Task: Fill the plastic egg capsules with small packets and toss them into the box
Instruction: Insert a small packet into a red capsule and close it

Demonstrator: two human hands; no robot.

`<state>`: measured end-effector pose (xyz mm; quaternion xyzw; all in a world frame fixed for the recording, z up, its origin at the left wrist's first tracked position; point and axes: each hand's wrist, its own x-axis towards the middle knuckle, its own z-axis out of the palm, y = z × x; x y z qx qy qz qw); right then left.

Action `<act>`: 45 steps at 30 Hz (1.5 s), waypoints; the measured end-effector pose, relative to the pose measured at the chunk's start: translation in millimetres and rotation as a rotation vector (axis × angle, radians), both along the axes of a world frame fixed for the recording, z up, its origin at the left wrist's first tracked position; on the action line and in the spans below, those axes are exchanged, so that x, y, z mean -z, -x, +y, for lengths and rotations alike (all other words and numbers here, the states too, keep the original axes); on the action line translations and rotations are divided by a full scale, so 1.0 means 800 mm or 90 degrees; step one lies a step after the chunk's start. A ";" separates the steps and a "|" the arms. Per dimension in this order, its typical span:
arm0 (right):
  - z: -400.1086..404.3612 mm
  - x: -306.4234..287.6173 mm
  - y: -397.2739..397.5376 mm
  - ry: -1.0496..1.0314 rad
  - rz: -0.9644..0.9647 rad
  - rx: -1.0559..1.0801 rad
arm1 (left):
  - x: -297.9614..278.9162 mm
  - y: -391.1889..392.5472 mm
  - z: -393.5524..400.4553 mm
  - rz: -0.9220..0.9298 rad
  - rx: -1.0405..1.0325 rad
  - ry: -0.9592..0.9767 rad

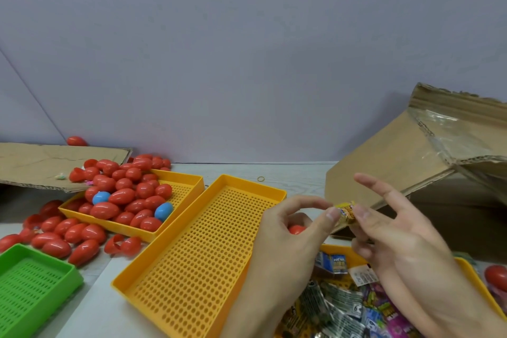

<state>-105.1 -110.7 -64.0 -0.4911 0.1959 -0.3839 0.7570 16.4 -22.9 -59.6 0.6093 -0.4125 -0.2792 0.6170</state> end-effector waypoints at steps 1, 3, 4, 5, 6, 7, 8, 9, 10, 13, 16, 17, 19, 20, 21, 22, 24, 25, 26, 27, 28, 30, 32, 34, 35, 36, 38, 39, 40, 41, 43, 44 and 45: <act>0.000 0.000 0.000 0.000 -0.007 -0.008 | 0.000 0.000 0.000 0.001 0.004 -0.001; 0.001 0.000 0.000 -0.005 -0.020 -0.012 | -0.001 0.001 0.000 -0.005 0.011 -0.007; 0.002 0.000 0.000 -0.009 -0.027 -0.011 | -0.001 0.002 0.000 -0.010 0.015 -0.010; 0.001 0.000 0.001 -0.011 -0.033 -0.011 | -0.001 0.003 0.000 -0.015 0.018 -0.013; 0.002 -0.001 0.001 -0.013 -0.036 -0.012 | 0.000 0.003 0.000 -0.017 0.020 -0.015; 0.002 0.000 0.001 -0.013 -0.038 -0.014 | 0.001 0.004 0.000 -0.017 0.021 -0.016; 0.002 -0.001 0.001 -0.014 -0.038 -0.017 | 0.001 0.005 0.000 -0.017 0.021 -0.016; 0.002 -0.002 0.001 -0.012 -0.036 -0.020 | 0.001 0.005 -0.001 -0.016 0.018 -0.012; 0.003 -0.003 0.001 -0.007 -0.032 -0.021 | 0.001 0.005 -0.002 -0.012 0.009 -0.005; 0.003 -0.004 0.001 0.032 0.003 -0.020 | 0.000 0.004 -0.003 0.001 -0.043 0.035; 0.005 -0.004 0.000 0.078 0.055 -0.020 | 0.000 0.003 -0.004 -0.008 -0.082 0.073; 0.006 -0.004 0.000 0.086 0.069 -0.018 | 0.000 0.003 -0.004 -0.008 -0.089 0.080; 0.006 -0.004 -0.002 0.088 0.088 -0.014 | 0.001 0.002 -0.004 -0.012 -0.097 0.087; 0.006 -0.004 -0.002 0.088 0.096 -0.014 | 0.001 0.002 -0.004 -0.017 -0.099 0.088; 0.006 -0.004 -0.002 0.090 0.104 -0.013 | 0.001 0.002 -0.004 -0.022 -0.100 0.088; 0.006 -0.003 -0.002 0.092 0.114 -0.009 | 0.002 0.003 -0.004 -0.025 -0.103 0.090; 0.005 -0.003 -0.001 0.100 0.134 0.001 | 0.002 0.003 -0.005 -0.028 -0.109 0.093; 0.005 -0.003 -0.001 0.107 0.142 0.000 | 0.002 0.003 -0.005 -0.027 -0.112 0.093; 0.006 -0.004 -0.002 0.114 0.147 0.000 | 0.002 0.003 -0.005 -0.027 -0.114 0.093; 0.007 -0.004 -0.002 0.118 0.151 -0.002 | 0.002 0.003 -0.005 -0.027 -0.117 0.092; 0.008 -0.005 -0.003 0.119 0.153 -0.005 | 0.002 0.002 -0.005 -0.027 -0.118 0.090; 0.008 -0.004 -0.004 0.114 0.151 -0.007 | 0.002 0.002 -0.005 -0.027 -0.120 0.087; 0.006 -0.002 -0.004 0.110 0.147 -0.004 | 0.003 0.002 -0.005 -0.025 -0.119 0.082; 0.005 -0.001 -0.003 0.104 0.138 0.000 | 0.003 0.003 -0.006 -0.009 -0.120 0.082; 0.004 0.000 -0.003 0.100 0.131 0.003 | 0.003 0.002 -0.006 0.000 -0.122 0.082; 0.003 0.000 -0.004 0.097 0.126 0.002 | 0.003 0.001 -0.006 0.008 -0.125 0.083; 0.004 0.000 -0.004 0.089 0.124 -0.007 | 0.004 0.001 -0.007 0.016 -0.130 0.082; 0.004 0.001 -0.004 0.087 0.129 -0.010 | 0.005 0.001 -0.006 0.016 -0.131 0.081; 0.004 0.001 -0.003 0.087 0.138 -0.011 | 0.005 0.001 -0.006 0.017 -0.132 0.081; 0.003 0.002 -0.003 0.086 0.147 -0.011 | 0.006 0.001 -0.006 0.019 -0.132 0.081; 0.002 0.003 -0.002 0.063 0.153 -0.027 | 0.006 0.001 -0.006 0.022 -0.129 0.080; 0.002 0.003 -0.002 0.039 0.145 -0.039 | 0.006 0.001 -0.006 0.021 -0.127 0.079; 0.002 0.003 -0.003 0.019 0.137 -0.044 | 0.006 0.001 -0.007 0.019 -0.126 0.079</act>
